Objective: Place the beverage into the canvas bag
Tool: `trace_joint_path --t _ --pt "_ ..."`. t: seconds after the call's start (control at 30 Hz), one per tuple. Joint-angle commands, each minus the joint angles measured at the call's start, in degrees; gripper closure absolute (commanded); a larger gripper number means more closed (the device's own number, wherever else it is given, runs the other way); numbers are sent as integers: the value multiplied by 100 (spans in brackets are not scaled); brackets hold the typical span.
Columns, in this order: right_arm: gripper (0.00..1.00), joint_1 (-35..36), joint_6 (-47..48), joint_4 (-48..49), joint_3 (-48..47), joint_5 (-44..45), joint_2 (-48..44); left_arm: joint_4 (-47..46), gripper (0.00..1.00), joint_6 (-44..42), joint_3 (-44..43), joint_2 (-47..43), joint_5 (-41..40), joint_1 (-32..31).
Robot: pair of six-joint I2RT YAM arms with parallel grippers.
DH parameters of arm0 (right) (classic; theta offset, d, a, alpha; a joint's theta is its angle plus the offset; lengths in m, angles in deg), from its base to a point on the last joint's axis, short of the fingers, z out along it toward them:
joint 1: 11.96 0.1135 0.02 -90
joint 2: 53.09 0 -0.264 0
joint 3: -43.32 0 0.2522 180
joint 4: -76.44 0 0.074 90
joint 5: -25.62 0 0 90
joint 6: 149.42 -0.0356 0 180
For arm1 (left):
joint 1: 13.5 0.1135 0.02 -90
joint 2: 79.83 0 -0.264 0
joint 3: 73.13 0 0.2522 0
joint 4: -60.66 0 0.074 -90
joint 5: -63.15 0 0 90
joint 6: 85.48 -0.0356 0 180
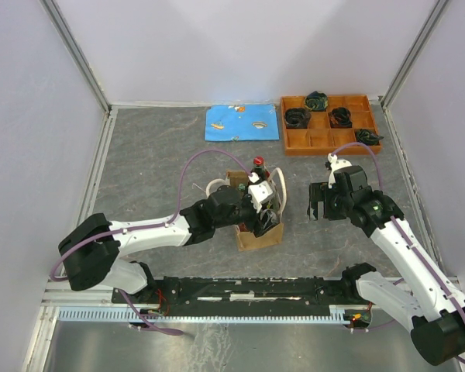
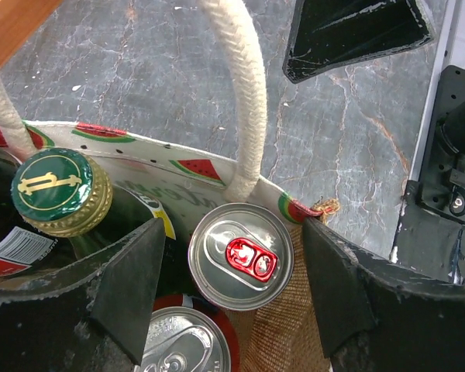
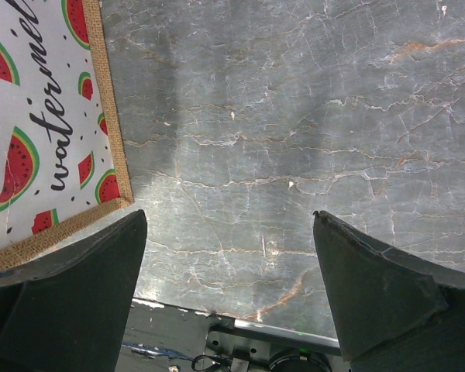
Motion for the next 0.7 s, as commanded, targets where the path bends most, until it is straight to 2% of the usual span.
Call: trace_joint_path --t 0.0,0.2,0.43,0.57,0.67 --pt "4 -15 -28 136 -6 40 -74 85 21 -121 -220 -74 209 -4" --pt "4 -12 -41 141 0 40 -93 458 21 -84 -856 -463 -407 5" --pt "4 -20 -3 305 -252 160 -40 1479 18 -220 -1938 -1134 -805 282" --pt "2 -20 -1 371 -606 145 143 2361 14 70 -2394 -1314 -776 961" --pt "1 -33 -207 458 -880 338 216 3104 13 424 -2704 -1342 -573 1992"
